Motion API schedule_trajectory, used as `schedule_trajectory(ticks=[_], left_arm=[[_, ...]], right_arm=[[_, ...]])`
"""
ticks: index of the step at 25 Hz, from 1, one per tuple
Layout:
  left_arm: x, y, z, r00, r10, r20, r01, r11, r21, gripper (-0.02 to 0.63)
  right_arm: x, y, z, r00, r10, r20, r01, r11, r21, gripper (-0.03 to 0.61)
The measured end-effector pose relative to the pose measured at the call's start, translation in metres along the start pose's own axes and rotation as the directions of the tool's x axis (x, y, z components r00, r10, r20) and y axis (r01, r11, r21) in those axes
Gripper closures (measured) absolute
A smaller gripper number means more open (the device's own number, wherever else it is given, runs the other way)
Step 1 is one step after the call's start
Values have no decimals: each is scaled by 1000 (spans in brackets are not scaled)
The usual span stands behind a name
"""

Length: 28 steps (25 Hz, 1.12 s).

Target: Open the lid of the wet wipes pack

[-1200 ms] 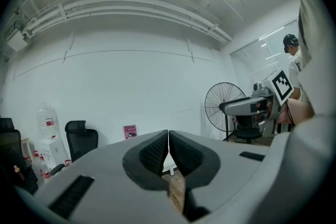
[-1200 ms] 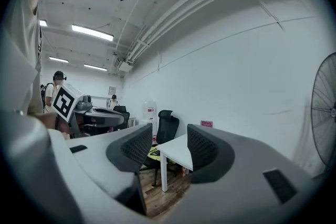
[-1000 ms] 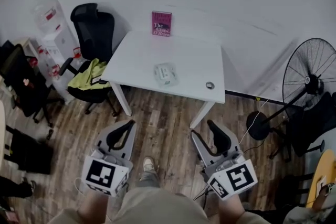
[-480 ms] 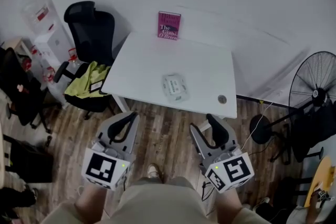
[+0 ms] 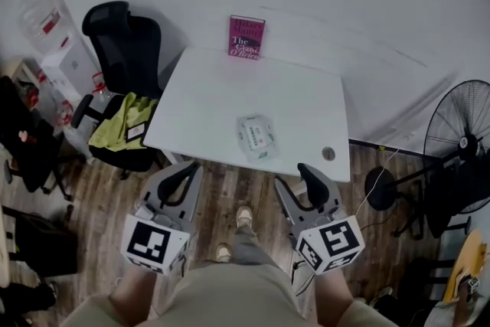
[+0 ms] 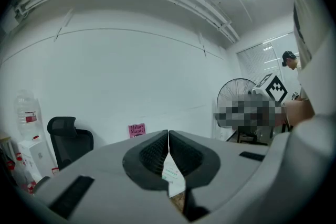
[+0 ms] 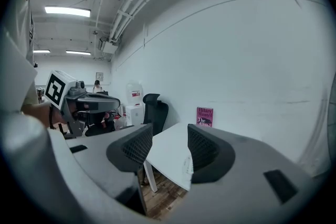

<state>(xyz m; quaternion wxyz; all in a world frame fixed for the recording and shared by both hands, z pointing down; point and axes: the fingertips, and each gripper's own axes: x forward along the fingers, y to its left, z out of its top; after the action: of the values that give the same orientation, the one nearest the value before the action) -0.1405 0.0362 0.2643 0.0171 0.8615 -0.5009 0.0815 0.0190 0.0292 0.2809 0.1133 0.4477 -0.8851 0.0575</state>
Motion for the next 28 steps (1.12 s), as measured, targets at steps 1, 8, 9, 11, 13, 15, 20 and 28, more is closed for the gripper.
schedule_trajectory(ticks=[1, 8, 9, 11, 13, 15, 20, 28], left_arm=[[7, 4, -2, 1000, 0, -6, 0, 1000, -1, 592], [64, 30, -21, 998, 2, -68, -4, 1000, -15, 592], [74, 35, -26, 996, 5, -85, -6, 1000, -15, 592], [95, 44, -35, 993, 7, -117, -9, 1000, -13, 592], [118, 53, -43, 989, 5, -146, -8, 1000, -14, 592], [141, 61, -54, 984, 6, -179, -9, 1000, -18, 592], [204, 76, -87, 965, 4, -261, -12, 1000, -28, 592], [262, 91, -127, 936, 1, -352, -27, 997, -68, 592]], right_arm=[[7, -4, -2, 1000, 1, -10, -1, 1000, -1, 364], [65, -44, -25, 996, 5, -90, -5, 1000, 8, 364], [75, -51, -30, 994, 8, -108, -7, 1000, 8, 364], [96, -64, -41, 990, 15, -137, -13, 1000, 13, 364], [117, -79, -52, 986, 23, -167, -19, 999, 27, 364], [140, -94, -67, 978, 37, -203, -28, 998, 51, 364], [192, -125, -108, 951, 85, -299, -61, 994, 88, 364], [255, -156, -146, 904, 173, -392, -136, 983, 120, 364]])
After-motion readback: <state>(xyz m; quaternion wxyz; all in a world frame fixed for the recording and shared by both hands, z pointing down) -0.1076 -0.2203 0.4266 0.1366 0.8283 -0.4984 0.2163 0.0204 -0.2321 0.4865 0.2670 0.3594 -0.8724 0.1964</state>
